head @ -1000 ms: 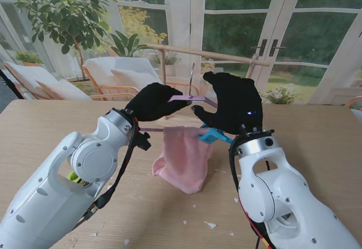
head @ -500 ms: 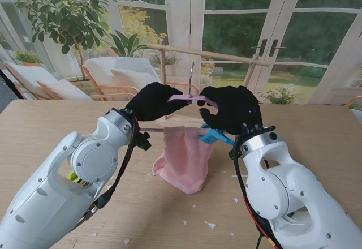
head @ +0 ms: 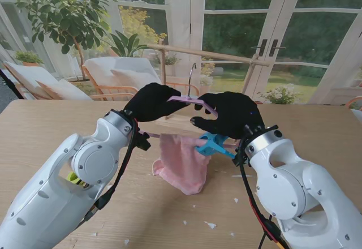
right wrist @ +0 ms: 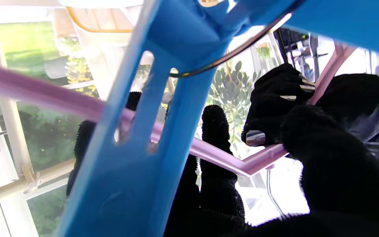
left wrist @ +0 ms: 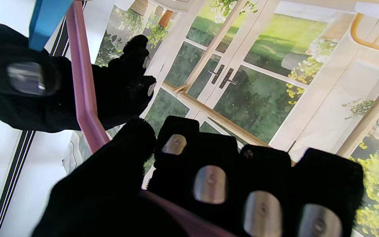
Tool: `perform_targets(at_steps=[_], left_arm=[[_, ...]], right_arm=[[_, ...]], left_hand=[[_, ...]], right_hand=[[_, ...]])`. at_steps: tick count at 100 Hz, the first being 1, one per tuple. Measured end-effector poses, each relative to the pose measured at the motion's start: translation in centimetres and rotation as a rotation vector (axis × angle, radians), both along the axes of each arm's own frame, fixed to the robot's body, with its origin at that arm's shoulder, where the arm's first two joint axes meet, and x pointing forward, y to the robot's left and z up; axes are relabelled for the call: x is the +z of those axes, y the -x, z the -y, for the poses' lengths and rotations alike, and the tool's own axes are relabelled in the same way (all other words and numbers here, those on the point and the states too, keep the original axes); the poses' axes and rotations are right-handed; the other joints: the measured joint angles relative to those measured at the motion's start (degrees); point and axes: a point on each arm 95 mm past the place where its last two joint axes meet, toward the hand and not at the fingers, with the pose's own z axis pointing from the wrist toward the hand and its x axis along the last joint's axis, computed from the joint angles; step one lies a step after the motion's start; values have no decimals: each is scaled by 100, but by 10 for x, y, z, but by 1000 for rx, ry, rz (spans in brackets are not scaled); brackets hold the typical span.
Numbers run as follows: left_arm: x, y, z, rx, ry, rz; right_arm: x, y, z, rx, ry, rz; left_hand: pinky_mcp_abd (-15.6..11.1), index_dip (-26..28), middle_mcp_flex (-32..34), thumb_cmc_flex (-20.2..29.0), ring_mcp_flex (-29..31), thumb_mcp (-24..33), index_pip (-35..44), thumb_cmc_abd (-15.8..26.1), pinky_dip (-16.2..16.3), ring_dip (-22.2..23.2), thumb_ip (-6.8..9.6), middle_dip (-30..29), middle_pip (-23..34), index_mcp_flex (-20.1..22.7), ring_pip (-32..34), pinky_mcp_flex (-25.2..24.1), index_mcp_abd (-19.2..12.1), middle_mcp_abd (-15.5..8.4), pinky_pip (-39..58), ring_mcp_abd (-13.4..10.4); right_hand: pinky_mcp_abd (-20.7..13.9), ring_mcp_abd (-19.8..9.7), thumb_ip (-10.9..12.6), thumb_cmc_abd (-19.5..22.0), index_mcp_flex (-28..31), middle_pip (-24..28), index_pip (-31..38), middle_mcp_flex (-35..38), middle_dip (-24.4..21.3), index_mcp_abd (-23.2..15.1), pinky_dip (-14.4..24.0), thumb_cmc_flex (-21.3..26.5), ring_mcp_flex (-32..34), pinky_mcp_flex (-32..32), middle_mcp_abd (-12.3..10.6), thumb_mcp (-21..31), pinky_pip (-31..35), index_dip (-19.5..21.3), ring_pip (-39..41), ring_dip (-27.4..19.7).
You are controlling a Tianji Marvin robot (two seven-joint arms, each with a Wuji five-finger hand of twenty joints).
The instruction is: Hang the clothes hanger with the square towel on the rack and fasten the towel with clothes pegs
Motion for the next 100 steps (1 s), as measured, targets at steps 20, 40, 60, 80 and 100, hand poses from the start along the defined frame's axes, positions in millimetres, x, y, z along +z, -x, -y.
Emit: perform_targets(at_steps=[20,40,60,80,100], left_arm=[[1,-1,-1,11,-13,30],[-2,-2,1,13,-15,30],[-4,-1,4,5,-8,18],[-6,-1,4,9,-2,9],[-8,-2,3,14,-1,0]], right_arm=[[5,3,3,52,-39,-57],[10,2,2,81,-54,-99],[14,-11,-8,89,-26,-130],[9,-19,-11,108,-86,-164],[4,-23,-15,108,-96,-137]], left_hand=[[1,4,0,-39,0,-1,0,-55,0,0,0,0,0,0,0,0,0,0,0,3],[3,9,0,-94,0,-2,0,-58,0,0,0,0,1,0,0,0,0,0,0,4],[4,16,0,-16,0,114,0,-15,0,-1,5,1,1,1,0,0,0,0,0,4],[7,26,0,-10,0,265,0,12,0,-1,128,1,1,2,0,0,0,0,0,4],[7,27,0,-6,0,306,0,34,-2,-8,174,1,1,2,0,0,0,0,1,5]], right_hand=[[2,1,0,4,60,-36,-170,-83,-22,100,0,-47,-67,-120,0,-232,-126,-38,-44,-13],[5,1,0,141,349,-47,109,-18,-22,237,0,250,-67,-120,2,-401,-139,71,-39,-3],[5,1,160,-120,224,220,1865,-7,139,62,0,1153,21,80,4,563,-112,108,291,101],[-158,1,864,-219,559,805,2341,709,632,-36,0,2031,668,849,73,2229,1135,126,1597,590],[-379,-86,1103,-157,589,3002,2769,681,2089,-133,0,1722,1080,1526,169,2465,3559,807,4350,1716]])
